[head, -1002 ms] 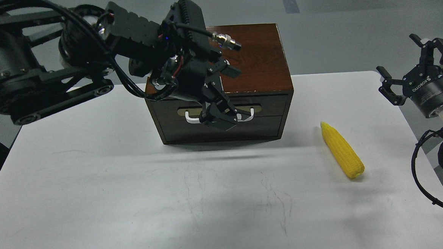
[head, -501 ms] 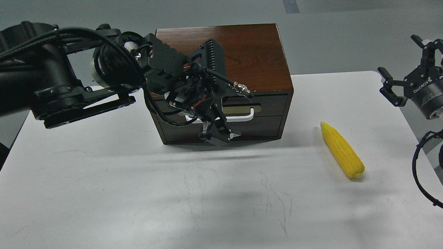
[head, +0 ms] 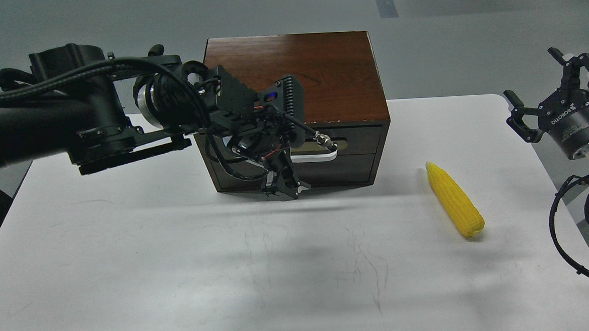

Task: Put corn in drawer with both arms

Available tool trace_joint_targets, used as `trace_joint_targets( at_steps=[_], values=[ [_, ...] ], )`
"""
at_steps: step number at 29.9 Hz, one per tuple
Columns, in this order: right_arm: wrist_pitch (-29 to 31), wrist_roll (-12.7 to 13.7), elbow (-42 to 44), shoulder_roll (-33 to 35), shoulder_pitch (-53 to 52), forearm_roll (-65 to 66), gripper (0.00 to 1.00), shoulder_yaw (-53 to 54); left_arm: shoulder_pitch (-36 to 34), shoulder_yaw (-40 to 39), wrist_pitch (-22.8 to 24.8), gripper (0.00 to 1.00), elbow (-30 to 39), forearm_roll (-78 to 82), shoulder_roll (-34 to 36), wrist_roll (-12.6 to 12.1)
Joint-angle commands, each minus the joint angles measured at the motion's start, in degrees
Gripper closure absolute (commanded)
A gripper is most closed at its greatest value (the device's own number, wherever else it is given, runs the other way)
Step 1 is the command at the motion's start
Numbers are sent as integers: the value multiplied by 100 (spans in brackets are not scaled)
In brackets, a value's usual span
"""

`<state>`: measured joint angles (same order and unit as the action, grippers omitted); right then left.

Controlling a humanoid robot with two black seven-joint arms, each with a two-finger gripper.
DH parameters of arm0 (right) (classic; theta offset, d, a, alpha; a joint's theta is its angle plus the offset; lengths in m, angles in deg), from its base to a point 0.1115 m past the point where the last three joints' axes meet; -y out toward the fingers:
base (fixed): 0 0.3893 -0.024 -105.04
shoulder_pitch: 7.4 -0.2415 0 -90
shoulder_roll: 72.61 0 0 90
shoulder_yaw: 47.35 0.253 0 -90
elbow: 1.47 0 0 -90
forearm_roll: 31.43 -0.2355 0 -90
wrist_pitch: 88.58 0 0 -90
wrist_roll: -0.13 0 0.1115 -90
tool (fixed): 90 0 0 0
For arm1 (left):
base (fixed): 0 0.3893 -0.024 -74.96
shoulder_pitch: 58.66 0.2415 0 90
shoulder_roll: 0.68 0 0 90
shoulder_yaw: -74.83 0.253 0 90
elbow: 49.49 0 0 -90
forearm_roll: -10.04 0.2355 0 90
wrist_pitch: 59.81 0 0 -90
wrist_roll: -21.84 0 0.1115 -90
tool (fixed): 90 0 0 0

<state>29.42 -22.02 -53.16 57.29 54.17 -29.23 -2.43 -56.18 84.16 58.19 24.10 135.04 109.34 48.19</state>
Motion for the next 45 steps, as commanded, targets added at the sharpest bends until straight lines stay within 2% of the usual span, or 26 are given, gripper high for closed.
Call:
trace_joint_targets(
  at_steps=[1,8,45],
  values=[
    [0,0,1,1,4,0,0,-1,33,87,-1,2,-46,0,-24,1],
    [0,0,1,1,13,0,0,-1,94,140,-1,2,-265,0,-217,-8],
    [0,-53,63,1,57,0,0,35,218,377,-1,2,-371,0,-270,1]
  ],
)
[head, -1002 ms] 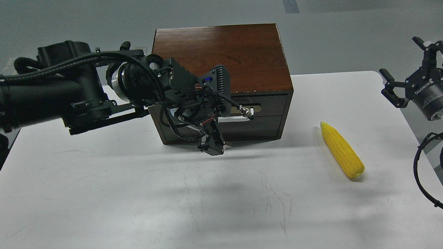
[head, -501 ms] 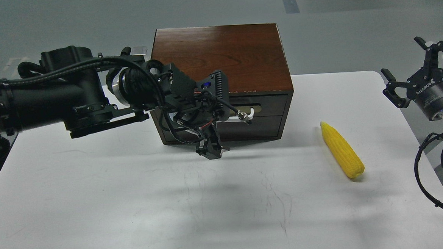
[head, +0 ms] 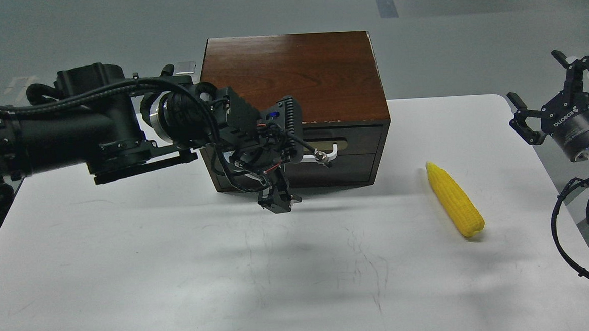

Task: Put corn in drawer with both arms
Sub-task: 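Pull the drawer out toward the robot with the left gripper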

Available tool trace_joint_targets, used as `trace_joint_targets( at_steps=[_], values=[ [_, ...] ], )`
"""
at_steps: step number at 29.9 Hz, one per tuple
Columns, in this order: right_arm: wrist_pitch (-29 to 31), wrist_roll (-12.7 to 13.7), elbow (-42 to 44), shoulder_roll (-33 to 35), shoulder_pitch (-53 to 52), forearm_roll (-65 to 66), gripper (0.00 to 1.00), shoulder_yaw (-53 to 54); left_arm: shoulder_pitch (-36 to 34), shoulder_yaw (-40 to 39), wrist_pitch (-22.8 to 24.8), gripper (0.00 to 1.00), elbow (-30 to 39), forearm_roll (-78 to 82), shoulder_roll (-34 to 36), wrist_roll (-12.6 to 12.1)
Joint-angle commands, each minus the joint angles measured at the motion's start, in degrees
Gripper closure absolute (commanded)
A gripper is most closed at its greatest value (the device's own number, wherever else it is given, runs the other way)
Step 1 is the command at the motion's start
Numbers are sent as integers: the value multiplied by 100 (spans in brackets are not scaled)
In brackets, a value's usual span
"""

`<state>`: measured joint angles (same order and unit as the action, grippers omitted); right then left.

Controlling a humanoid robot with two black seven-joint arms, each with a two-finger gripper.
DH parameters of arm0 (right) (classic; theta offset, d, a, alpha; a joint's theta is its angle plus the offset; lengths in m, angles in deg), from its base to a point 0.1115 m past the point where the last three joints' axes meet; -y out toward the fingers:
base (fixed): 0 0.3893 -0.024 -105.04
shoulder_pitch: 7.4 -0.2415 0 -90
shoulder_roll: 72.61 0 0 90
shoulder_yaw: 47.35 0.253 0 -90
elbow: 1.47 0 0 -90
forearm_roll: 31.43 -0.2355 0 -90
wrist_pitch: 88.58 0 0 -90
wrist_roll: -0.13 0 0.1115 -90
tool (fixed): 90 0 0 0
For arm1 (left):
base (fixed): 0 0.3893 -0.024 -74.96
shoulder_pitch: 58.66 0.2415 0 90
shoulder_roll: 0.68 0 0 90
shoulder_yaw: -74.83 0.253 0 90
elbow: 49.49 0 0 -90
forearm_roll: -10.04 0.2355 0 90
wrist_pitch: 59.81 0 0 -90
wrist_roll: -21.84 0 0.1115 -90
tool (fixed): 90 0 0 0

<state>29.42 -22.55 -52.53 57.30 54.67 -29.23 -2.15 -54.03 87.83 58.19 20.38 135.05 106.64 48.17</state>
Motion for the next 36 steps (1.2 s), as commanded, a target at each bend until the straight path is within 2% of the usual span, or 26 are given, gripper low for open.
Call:
trace_joint_targets(
  at_steps=[1,19,25,36],
  values=[
    [0,0,0,0,7,0,0,7,11,18,0,2,1,0,-1,4],
    [0,0,0,0,16,0,0,16,81,62,0,2,1,0,-115,12],
    [0,0,0,0,16,0,0,16,64,115,0,2,80,0,-124,167],
    [0,0,0,35,16,0,0,25,-24,150,0,2,791,0,-53,167]
  ],
)
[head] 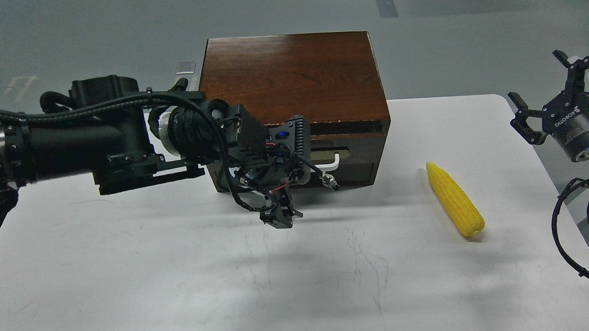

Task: Put corn in drawer with both arms
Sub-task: 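Pull the drawer out toward the robot with the left gripper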

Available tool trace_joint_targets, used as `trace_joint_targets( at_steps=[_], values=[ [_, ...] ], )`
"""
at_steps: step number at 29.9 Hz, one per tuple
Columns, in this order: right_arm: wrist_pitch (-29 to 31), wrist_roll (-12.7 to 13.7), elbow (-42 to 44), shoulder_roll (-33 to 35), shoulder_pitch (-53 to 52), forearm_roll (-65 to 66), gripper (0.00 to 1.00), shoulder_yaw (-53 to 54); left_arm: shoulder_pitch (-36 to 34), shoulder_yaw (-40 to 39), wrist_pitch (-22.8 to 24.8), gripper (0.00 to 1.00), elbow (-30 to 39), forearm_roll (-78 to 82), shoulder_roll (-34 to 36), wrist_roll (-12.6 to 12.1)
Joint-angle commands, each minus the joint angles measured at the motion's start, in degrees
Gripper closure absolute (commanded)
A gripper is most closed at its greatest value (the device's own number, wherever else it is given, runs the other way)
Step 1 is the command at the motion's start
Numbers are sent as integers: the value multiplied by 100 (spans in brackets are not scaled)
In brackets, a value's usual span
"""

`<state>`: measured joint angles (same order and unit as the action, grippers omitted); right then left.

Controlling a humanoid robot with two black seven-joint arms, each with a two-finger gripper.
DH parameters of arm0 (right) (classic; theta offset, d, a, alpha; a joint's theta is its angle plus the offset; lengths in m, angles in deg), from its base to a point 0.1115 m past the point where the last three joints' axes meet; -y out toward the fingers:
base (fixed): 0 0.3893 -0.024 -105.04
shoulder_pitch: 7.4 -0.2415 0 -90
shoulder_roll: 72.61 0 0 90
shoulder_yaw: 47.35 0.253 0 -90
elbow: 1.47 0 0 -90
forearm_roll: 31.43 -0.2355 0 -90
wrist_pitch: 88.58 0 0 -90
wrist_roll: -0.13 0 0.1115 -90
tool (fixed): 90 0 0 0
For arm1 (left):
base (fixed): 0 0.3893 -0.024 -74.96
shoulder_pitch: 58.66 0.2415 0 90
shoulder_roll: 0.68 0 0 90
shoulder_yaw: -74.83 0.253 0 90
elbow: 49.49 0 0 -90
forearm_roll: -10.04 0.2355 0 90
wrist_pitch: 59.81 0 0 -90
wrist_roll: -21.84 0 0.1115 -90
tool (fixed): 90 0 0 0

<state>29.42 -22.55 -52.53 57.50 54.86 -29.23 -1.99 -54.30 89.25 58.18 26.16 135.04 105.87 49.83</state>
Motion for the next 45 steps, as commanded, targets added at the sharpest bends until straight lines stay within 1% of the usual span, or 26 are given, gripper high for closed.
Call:
trace_joint_targets(
  at_steps=[1,5,15,20,30,35,39,41,45],
  values=[
    [0,0,0,14,-3,0,0,8,3,26,1,2,257,0,24,1],
    [0,-8,0,23,6,0,0,17,-5,61,1,2,494,0,50,1],
    [0,-8,0,23,23,0,0,17,-58,52,1,2,714,0,147,1],
    [0,-8,0,23,32,0,0,17,-119,52,1,2,1022,0,261,1],
    [0,-8,0,23,32,0,0,17,-181,52,1,2,978,0,323,1],
    [0,-8,0,23,32,0,0,17,-322,0,1,2,1039,0,446,1],
    [0,-8,0,32,32,0,0,17,-655,-44,1,2,1215,0,718,1],
    [0,-8,0,32,32,0,0,17,-708,-123,1,2,1294,0,797,1],
    [0,-8,0,32,41,0,0,34,-857,-492,1,2,1759,-484,1279,1]
  ],
)
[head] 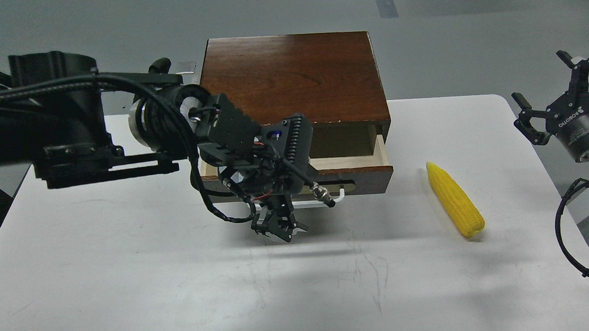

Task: Put corn in drawer with both arms

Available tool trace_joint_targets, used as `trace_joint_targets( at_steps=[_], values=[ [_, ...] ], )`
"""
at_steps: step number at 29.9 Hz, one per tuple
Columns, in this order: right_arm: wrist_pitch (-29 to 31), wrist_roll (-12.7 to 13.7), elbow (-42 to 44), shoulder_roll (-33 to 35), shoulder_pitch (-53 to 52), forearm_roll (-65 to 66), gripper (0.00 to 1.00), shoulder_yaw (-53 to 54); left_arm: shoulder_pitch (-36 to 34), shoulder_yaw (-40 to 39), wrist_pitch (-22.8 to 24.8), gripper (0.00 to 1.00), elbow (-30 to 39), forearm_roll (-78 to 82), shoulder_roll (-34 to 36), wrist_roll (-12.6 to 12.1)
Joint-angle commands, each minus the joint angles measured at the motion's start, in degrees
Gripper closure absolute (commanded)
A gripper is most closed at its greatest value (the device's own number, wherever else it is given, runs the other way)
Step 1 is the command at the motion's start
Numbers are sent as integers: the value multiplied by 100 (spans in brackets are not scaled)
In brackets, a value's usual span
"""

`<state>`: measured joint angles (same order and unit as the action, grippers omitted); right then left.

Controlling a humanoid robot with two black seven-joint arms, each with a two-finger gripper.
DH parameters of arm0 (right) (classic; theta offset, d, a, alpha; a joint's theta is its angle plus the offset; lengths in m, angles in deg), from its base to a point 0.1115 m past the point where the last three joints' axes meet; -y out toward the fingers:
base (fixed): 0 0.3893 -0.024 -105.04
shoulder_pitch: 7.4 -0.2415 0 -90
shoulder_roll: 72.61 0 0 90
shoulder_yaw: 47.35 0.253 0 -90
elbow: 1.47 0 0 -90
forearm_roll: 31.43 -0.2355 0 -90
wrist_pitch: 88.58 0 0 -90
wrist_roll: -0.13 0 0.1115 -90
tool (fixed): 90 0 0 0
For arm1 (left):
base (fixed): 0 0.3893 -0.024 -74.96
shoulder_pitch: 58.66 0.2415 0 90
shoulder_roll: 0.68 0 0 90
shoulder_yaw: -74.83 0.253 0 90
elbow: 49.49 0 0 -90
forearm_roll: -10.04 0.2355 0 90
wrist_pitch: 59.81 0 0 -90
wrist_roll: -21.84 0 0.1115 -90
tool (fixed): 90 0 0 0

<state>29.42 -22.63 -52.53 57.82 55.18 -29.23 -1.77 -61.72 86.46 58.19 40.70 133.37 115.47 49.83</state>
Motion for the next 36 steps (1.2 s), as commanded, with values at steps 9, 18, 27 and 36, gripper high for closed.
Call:
trace_joint_targets(
  at_steps=[9,18,27,36],
  values=[
    [0,9,-26,237,26,0,0,-4,-328,-1504,0,2,465,-2204,918,0],
    [0,9,-246,791,0,807,0,-48,348,-1936,0,2,-651,-5650,1270,-505],
    [0,0,-404,1099,9,1528,0,-92,2123,-2111,-1244,2,-1416,-9124,1542,-576],
    [0,0,-1256,1644,-18,3724,0,-101,4171,-4054,-1227,2,-2426,-9951,1244,-594]
  ],
)
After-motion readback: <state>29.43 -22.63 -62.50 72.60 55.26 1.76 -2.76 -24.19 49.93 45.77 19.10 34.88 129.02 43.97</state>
